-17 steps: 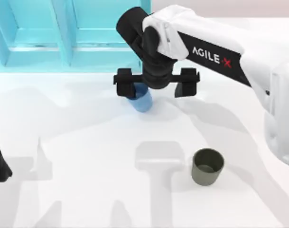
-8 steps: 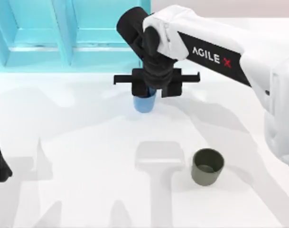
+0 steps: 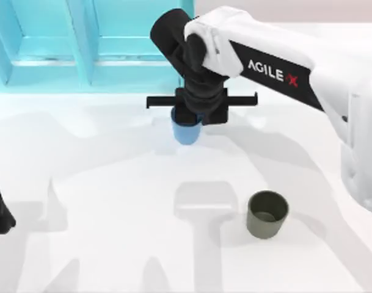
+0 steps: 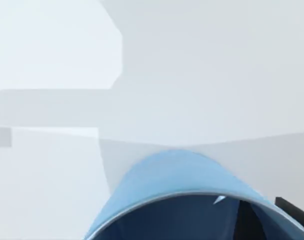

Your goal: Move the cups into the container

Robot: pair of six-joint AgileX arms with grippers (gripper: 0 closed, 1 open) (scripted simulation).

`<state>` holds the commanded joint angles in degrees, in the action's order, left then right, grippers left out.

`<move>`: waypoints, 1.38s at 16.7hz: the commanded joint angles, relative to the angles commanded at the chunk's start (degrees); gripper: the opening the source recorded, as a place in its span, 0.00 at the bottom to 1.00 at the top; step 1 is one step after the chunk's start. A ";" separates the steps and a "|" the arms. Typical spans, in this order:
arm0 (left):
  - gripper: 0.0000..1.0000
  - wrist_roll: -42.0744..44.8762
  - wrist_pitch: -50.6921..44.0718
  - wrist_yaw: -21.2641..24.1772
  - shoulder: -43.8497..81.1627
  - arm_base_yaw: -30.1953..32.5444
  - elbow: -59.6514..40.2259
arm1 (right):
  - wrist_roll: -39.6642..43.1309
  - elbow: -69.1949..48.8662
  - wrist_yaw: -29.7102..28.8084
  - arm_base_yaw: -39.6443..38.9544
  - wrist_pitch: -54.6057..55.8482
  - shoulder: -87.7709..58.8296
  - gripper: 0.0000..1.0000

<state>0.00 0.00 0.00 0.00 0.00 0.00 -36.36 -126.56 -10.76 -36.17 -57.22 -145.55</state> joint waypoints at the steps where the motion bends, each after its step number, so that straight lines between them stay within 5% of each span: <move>1: 1.00 0.00 0.00 0.00 0.00 0.00 0.00 | 0.00 0.00 0.00 0.00 0.00 0.00 0.00; 23: 1.00 0.00 0.00 0.00 0.00 0.00 0.00 | 13.59 10.15 3.31 13.32 -8.56 19.71 0.00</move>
<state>0.00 0.00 0.00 0.00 0.00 0.00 -22.77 -116.41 -7.45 -22.85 -65.78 -125.84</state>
